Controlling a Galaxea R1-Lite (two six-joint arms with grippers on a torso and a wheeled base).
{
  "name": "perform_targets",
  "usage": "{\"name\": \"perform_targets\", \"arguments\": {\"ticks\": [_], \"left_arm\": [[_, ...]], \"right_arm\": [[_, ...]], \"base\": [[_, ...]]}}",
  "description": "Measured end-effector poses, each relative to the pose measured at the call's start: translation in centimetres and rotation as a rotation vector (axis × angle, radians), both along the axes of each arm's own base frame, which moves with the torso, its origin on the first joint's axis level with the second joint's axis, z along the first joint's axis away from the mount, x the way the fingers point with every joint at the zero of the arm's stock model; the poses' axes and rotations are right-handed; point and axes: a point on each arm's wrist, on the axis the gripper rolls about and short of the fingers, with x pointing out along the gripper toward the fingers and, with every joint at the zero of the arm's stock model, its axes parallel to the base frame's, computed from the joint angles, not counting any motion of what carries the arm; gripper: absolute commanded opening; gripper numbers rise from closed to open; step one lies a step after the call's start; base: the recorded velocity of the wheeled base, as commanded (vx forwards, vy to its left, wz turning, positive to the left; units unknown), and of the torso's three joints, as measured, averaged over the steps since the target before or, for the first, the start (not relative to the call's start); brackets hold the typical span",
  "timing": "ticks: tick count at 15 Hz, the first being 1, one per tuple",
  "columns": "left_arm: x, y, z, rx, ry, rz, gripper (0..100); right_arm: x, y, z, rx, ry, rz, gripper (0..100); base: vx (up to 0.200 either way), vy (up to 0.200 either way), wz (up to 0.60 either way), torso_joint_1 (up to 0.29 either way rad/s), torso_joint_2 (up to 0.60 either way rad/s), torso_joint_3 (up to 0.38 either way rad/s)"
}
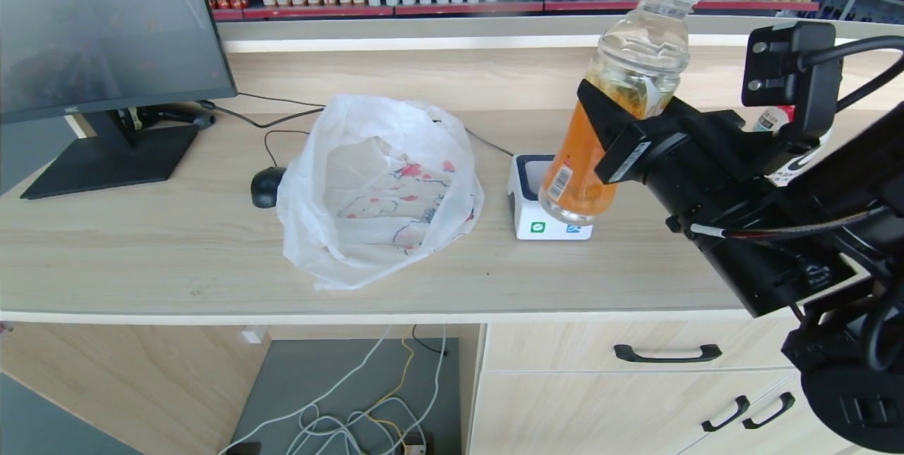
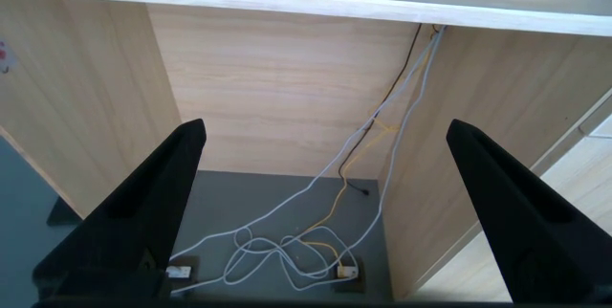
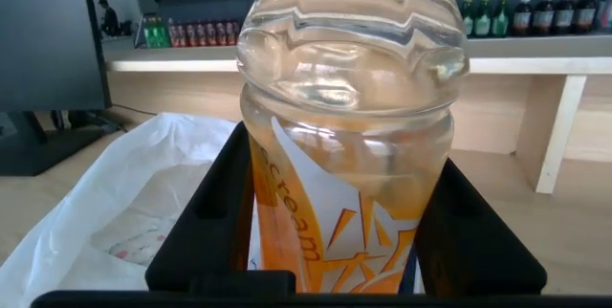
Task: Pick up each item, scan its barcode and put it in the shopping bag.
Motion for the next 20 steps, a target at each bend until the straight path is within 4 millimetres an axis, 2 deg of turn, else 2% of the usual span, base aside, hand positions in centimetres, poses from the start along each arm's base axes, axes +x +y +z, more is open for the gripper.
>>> {"name": "perform_targets", "arguments": {"ticks": [1, 17, 20], "left_arm": [[0.00, 0.00, 0.00, -0.001, 0.000, 0.000, 100], [0.00, 0.00, 0.00, -0.001, 0.000, 0.000, 100], [0.00, 0.00, 0.00, 0.001, 0.000, 0.000, 100]], "right_arm": [[0.14, -0.09, -0.06, 0.000, -0.001, -0.006, 0], [0.90, -0.42, -0.28, 0.001, -0.005, -0.031, 0], [0.83, -0.02, -0.50, -0.006, 0.002, -0.018, 0]], "base": [[0.000, 0.000, 0.00, 0.000, 0.00, 0.000], [0.000, 0.200, 0.00, 0.002, 0.00, 0.002], [0.000, 0.000, 0.00, 0.000, 0.00, 0.000]]}}
